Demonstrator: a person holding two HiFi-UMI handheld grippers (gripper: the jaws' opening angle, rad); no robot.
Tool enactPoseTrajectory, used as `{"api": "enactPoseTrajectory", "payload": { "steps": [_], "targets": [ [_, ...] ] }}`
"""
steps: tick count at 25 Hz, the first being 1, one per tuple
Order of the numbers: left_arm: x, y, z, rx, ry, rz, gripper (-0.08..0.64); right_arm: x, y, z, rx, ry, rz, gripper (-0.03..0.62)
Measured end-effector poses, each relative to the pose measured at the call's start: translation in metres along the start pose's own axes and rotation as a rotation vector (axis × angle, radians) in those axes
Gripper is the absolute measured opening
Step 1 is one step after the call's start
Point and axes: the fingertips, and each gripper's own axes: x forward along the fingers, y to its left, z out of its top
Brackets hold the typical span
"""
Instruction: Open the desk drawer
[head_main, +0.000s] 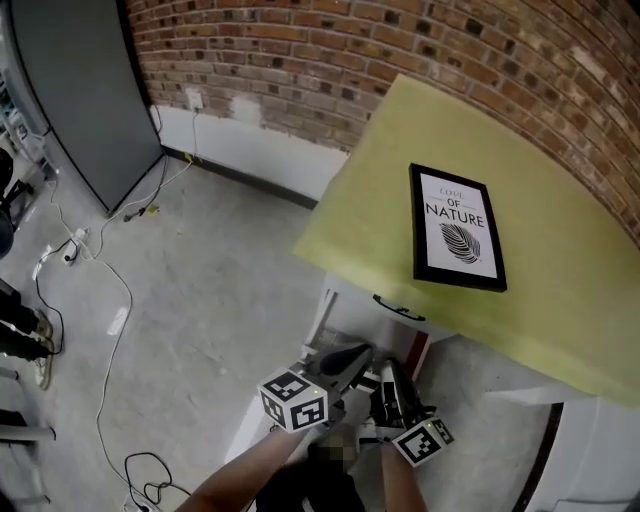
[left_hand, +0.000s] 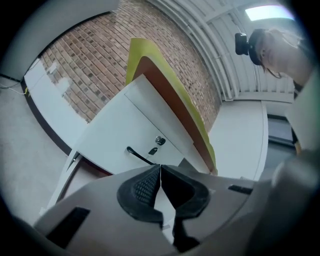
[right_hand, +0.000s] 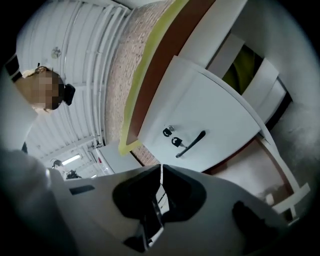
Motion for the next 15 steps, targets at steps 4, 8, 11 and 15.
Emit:
{"api": "enactPoseTrajectory", "payload": {
  "steps": [4, 8, 11, 15],
  "targets": [
    [0.010, 0.006, 0.001, -0.181, -0.018, -0.072, 0.011, 0.003, -0.019, -0.001, 0.112, -0.008, -0.061, 0.017],
    [0.024, 0.020, -0.005, -0.290, -0.008, -0.074, 0.012, 0.003, -0.040, 0.010, 0.216, -0.047, -0.087, 0.018],
    [0.029, 0.027, -0.006, -0.332, -0.004, -0.089, 0.014, 0.009, -0.051, 0.011, 0.215, -0.038, -0.090, 0.021],
    [0.035, 0.041, 0.005, -0.413, -0.056, -0.082, 0.096, 0.017, -0.064, 0.012, 0.275, -0.050, -0.073, 0.109]
  ]
}}
